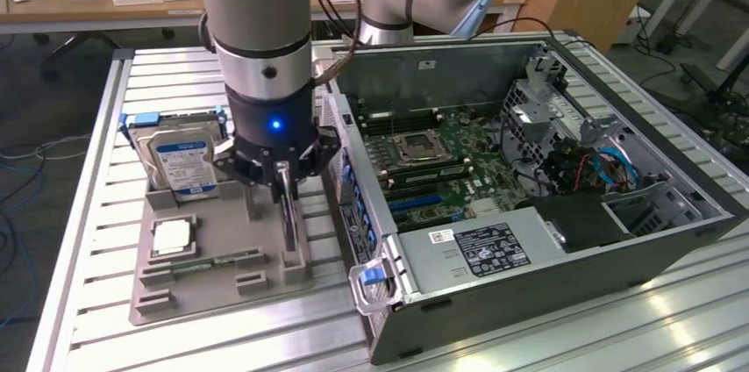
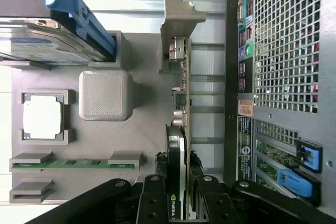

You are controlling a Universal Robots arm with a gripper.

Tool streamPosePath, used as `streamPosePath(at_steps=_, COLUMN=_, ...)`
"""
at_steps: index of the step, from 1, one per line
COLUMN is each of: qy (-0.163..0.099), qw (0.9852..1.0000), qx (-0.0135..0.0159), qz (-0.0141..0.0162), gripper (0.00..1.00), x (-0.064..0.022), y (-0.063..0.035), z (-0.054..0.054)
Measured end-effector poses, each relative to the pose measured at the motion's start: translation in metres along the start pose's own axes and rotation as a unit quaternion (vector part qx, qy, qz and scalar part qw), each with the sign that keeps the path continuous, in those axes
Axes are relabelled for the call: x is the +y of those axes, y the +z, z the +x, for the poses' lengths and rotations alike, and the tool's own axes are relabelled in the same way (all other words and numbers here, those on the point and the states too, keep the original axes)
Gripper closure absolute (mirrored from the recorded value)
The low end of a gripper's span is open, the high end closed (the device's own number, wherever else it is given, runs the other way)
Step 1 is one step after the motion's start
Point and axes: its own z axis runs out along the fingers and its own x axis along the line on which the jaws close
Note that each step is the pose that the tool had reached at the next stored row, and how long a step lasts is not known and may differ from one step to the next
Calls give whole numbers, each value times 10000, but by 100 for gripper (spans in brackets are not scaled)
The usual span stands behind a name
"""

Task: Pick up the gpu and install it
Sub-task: 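Pick up the gpu and move the gpu toward the slot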

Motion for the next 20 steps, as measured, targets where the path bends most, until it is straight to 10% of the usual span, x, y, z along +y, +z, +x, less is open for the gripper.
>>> streamPosePath(at_steps=8, qy=7, qw=10000, qx=0, qz=0, gripper=73, x=11, y=-223, z=-9)
streamPosePath(at_steps=11, qy=28, qw=10000, qx=-1, qz=1, gripper=73, x=30, y=-638, z=-19)
streamPosePath(at_steps=20, qy=34, qw=10000, qx=-2, qz=4, gripper=73, x=45, y=-942, z=-27)
